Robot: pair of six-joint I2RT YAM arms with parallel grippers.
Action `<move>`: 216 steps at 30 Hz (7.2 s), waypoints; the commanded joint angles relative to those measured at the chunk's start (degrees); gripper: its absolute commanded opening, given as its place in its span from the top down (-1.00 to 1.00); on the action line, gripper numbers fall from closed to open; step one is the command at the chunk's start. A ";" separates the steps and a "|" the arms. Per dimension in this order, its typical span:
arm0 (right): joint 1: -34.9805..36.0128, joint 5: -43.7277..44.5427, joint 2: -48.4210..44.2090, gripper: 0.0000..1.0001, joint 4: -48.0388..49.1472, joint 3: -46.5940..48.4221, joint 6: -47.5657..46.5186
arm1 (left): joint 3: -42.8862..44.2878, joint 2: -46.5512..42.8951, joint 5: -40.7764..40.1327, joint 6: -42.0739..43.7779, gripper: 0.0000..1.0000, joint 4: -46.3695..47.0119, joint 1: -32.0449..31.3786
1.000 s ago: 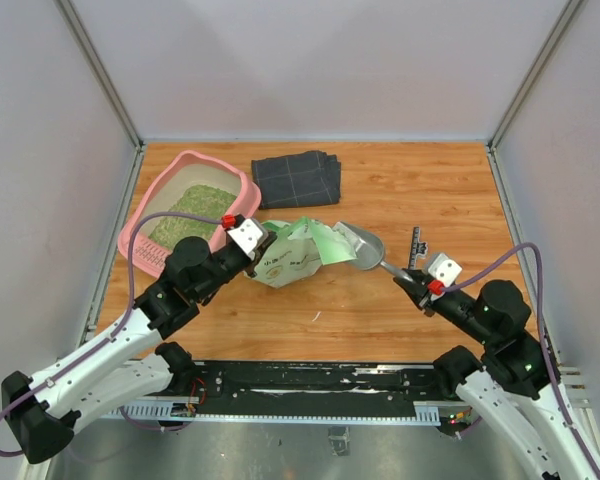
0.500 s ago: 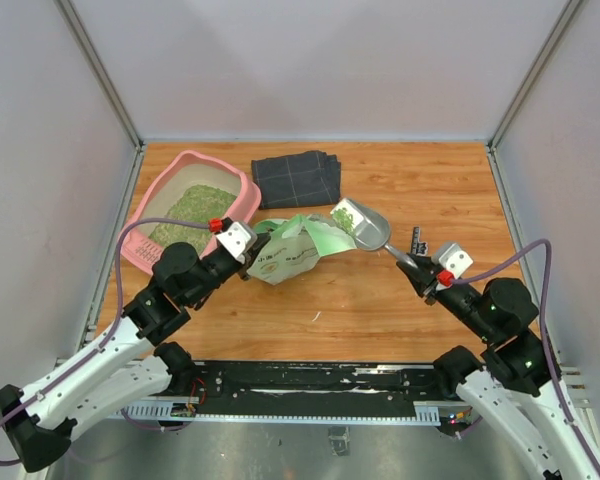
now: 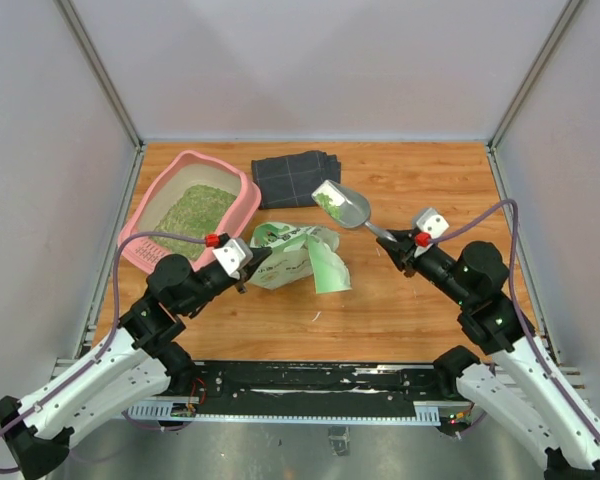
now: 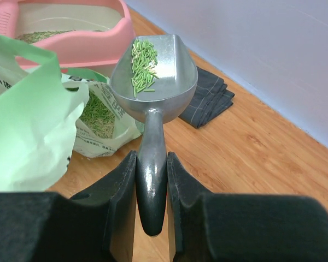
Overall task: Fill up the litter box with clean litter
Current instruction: 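Scoop the cat litter from the cat litter bag, then pour the cat litter into the litter box, then adjust the spatula.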
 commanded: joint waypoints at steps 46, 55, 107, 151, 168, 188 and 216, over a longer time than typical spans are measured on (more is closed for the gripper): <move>21.68 7.01 88.76 0.99 -26.22 84.91 -71.80 | 10.43 -25.52 -42.33 1.70 -0.98 -1.76 0.27; 25.99 17.36 86.29 0.99 -18.34 78.04 -91.09 | 7.43 -26.92 -44.26 1.61 -0.97 -0.89 0.27; 14.78 4.95 -1.34 0.98 10.34 0.31 -3.45 | 17.44 22.96 5.75 -55.55 -0.58 12.32 10.31; 14.73 -0.15 9.09 0.26 -17.93 13.24 -15.04 | 9.00 21.81 9.61 -66.18 0.99 17.66 11.14; 15.67 -1.64 16.68 -0.01 -14.24 11.33 -4.36 | 9.31 21.34 5.06 -66.77 1.00 16.10 12.48; 18.17 5.22 12.83 0.98 9.86 -3.80 -6.96 | 4.61 20.41 3.39 -74.50 0.99 21.66 12.94; 18.13 26.43 33.15 0.99 -73.23 50.60 -23.14 | 12.92 11.61 24.99 4.22 -0.22 -16.99 5.19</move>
